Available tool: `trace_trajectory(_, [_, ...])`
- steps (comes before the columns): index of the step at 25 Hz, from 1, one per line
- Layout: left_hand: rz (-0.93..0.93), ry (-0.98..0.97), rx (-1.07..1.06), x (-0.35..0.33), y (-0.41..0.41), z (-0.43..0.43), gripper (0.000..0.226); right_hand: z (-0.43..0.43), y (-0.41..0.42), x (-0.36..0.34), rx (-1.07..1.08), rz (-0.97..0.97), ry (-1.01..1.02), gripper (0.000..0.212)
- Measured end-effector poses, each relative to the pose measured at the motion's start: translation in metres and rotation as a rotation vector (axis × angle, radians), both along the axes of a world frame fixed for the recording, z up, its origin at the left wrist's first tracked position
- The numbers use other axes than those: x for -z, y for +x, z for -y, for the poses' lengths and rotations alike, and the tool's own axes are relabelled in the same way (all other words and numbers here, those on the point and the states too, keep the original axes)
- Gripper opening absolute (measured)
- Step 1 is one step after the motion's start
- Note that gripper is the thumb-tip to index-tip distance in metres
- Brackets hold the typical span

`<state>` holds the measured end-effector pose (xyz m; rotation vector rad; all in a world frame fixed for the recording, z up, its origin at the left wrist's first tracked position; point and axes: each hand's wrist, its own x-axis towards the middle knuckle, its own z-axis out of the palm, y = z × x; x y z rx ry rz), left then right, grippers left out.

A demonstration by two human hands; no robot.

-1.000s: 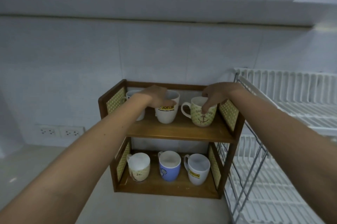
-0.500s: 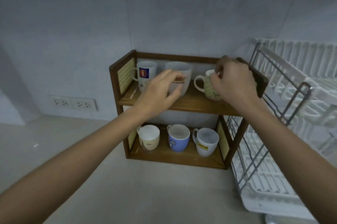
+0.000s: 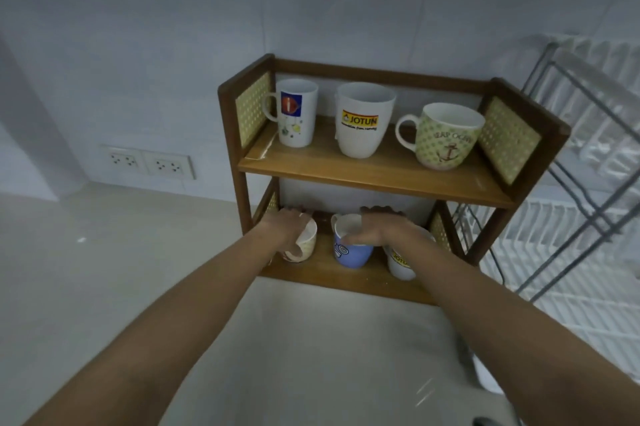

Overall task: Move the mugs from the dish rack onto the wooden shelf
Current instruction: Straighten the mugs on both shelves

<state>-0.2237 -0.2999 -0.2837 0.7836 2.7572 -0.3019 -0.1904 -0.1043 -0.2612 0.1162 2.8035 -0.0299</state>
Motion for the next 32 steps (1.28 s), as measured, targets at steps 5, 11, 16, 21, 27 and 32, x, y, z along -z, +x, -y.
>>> trace_trajectory(5, [0.078,0.018,-0.021,0.012,-0.018,-0.002,0.105,0.005,-0.020,0.023,-0.032,0.034,0.055,0.085])
trace_trajectory(11, [0.003,0.073,-0.058,0.021,-0.027,-0.005,0.089,-0.006,-0.024,0.023,-0.193,0.011,-0.007,0.081])
trace_trajectory(16, [-0.017,0.057,-0.097,0.024,-0.026,-0.010,0.090,-0.012,-0.025,0.024,-0.253,0.019,-0.017,0.094])
trace_trajectory(21, [0.111,0.151,-0.068,0.013,-0.021,-0.026,0.113,-0.047,-0.024,-0.001,-0.006,0.176,-0.345,0.083])
trace_trajectory(27, [0.087,0.301,0.077,0.021,-0.004,-0.082,0.094,-0.086,-0.001,0.011,0.115,0.259,0.159,0.106])
trace_trajectory(32, [0.023,0.314,0.003,0.029,-0.001,-0.087,0.099,-0.094,-0.002,0.018,0.059,0.193,0.034,0.094])
